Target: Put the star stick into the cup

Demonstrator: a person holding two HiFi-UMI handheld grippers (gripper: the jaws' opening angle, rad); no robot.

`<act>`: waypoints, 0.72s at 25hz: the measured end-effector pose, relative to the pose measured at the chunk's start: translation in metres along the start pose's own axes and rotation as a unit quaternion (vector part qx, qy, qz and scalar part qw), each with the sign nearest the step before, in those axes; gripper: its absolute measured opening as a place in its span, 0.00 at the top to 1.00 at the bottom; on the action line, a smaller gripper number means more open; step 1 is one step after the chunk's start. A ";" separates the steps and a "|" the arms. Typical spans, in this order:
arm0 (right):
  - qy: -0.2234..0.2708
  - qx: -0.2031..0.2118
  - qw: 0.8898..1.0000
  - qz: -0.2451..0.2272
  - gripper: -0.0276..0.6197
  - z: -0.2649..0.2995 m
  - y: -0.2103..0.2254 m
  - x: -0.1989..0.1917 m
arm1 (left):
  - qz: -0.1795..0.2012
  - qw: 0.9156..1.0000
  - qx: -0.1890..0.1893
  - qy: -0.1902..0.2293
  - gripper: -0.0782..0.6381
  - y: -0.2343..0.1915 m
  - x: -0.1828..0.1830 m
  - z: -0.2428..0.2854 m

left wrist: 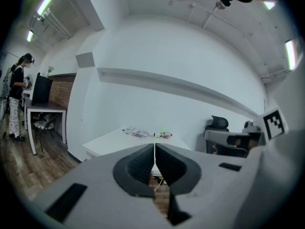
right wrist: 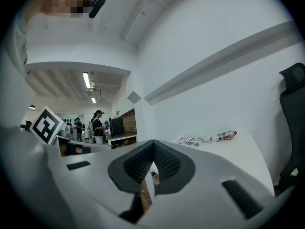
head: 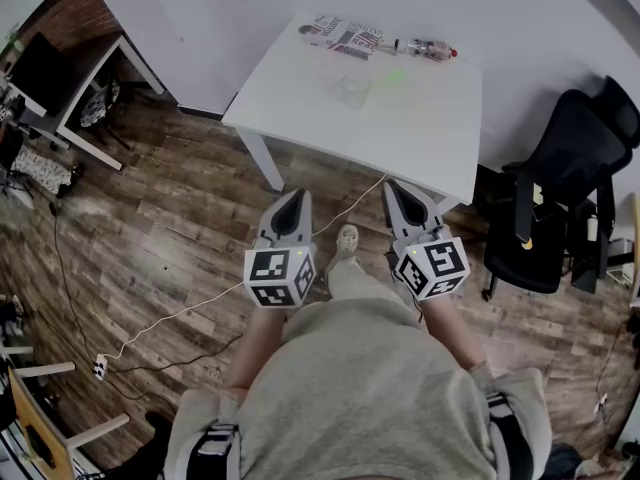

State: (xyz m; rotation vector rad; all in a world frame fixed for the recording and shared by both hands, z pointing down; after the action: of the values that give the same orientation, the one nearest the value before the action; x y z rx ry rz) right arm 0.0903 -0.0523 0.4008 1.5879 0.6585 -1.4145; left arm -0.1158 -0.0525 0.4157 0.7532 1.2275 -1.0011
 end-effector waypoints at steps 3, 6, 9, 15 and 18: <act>0.004 0.002 1.000 0.001 0.96 0.002 0.001 0.004 | 0.000 1.000 0.001 -0.001 0.88 0.000 0.000 0.002; 0.008 0.006 1.000 0.002 0.96 0.003 0.002 0.006 | 0.001 1.000 0.002 0.000 0.88 -0.001 0.000 0.003; 0.009 0.010 1.000 0.002 0.96 0.005 0.003 0.009 | 0.002 1.000 0.003 0.001 0.88 -0.002 0.001 0.005; 0.012 0.011 1.000 0.005 0.96 0.010 0.006 0.011 | 0.002 1.000 0.005 -0.001 0.88 -0.004 0.002 0.007; 0.011 0.013 1.000 0.007 0.96 0.013 0.006 0.011 | 0.002 1.000 0.006 -0.003 0.88 -0.005 0.001 0.008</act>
State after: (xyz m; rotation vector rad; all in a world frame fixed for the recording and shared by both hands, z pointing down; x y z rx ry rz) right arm 0.0913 -0.0681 0.3922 1.6273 0.6439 -1.4028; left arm -0.1172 -0.0623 0.4163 0.7617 1.2147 -1.0072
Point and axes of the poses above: the fingertips, and each gripper's own axes: z forward along the fingers, y to its right, x out of its top, the point moved 7 cm from there along -z, backward along the fingers, and after that the axes turned 8 degrees about z, right-handed, at the moved point
